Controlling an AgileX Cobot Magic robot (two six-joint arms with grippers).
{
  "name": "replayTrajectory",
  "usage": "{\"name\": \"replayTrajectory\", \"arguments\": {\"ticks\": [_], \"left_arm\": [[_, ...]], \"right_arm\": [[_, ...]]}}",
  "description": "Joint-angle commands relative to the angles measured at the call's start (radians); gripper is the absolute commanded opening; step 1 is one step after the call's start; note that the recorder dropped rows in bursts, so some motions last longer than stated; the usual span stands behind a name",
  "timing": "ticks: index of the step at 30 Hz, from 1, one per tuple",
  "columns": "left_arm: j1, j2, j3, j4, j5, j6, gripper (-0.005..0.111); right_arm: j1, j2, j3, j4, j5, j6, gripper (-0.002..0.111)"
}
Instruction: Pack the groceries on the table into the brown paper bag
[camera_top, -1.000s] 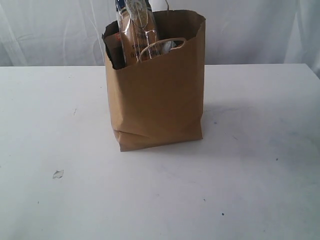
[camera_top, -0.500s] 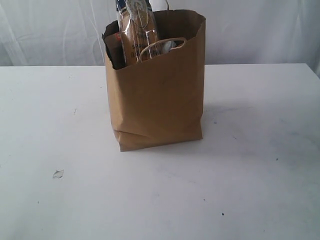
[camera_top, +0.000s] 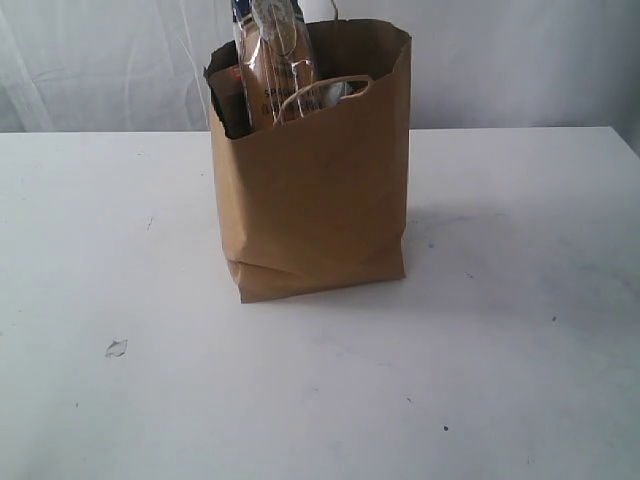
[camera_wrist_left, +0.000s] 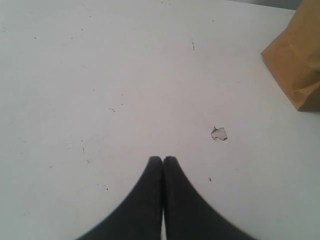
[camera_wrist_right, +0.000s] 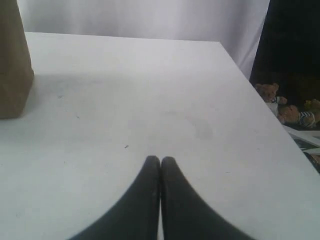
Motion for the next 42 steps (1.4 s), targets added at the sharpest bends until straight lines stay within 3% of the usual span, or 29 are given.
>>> {"name": "replayTrajectory", "arguments": {"ticks": [1, 8, 42], "left_arm": [[-0.006, -0.005, 0.004, -0.003, -0.003, 0.001, 0.0], [-0.006, -0.005, 0.004, -0.003, 0.06, 0.001, 0.0], [-0.006, -0.005, 0.004, 0.013, 0.062, 0.001, 0.0]], "right_arm": [[0.004, -0.005, 0.005, 0.004, -0.001, -0.005, 0.0], [0.004, -0.005, 0.005, 0.004, -0.001, -0.005, 0.0], [0.004, -0.005, 0.005, 0.004, -0.001, -0.005, 0.0]]}}
